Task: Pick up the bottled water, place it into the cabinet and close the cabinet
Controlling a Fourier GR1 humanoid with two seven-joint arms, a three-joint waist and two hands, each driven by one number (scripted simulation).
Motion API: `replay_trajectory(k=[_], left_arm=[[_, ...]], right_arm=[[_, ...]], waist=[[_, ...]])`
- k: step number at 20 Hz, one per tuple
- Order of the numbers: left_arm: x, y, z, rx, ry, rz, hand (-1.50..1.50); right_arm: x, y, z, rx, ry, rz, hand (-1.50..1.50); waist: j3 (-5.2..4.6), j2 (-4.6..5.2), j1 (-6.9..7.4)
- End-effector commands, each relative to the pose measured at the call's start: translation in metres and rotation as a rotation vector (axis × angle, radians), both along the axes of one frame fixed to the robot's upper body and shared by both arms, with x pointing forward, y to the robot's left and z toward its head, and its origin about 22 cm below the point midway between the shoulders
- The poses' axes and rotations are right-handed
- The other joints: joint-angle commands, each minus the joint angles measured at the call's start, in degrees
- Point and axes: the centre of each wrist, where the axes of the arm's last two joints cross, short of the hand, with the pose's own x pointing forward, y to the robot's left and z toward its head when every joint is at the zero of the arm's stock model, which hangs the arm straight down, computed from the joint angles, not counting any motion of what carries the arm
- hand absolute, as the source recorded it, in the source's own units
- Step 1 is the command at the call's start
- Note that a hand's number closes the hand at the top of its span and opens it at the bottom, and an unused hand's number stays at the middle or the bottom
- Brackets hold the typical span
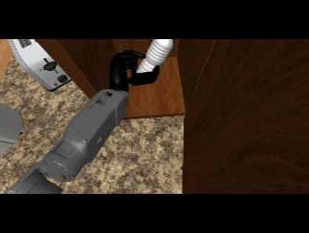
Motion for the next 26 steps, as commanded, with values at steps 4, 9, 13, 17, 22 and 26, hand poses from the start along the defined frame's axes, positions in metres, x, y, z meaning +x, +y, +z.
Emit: replay_trajectory(k=[4, 9, 13, 17, 22, 26], left_arm=[[0.01, 0.016, 0.007, 0.117, -0.022, 0.051, -1.5], [0.013, 0.007, 0.013, 0.202, -0.091, 0.087, -1.5], [0.014, 0.021, 0.01, 0.237, -0.087, 0.117, -1.5], [0.019, -0.003, 0.029, 0.187, -0.113, 0.013, -1.5], [0.026, 0.007, 0.045, 0.007, -0.225, -0.088, -1.5], [0.021, -0.016, 0.047, -0.088, -0.275, -0.18, -1.5]], right_arm=[[0.001, -0.004, 0.005, 0.07, -0.033, 0.03, -1.5], [0.002, 0.005, 0.004, 0.083, -0.045, 0.033, -1.5], [-0.005, -0.002, 0.008, 0.061, -0.032, 0.06, -1.5], [0.001, 0.0, 0.01, 0.058, -0.031, 0.074, -1.5], [0.0, -0.001, 0.001, 0.066, -0.021, 0.081, -1.5], [0.002, 0.002, 0.004, 0.082, -0.029, 0.066, -1.5]], waist=[[0.05, 0.45, -1.12], [-0.02, 0.64, -1.7], [-0.01, 0.57, -2.13], [-0.05, 0.83, -1.44], [-0.09, 0.61, -1.12], [-0.02, -0.35, 1.13]])
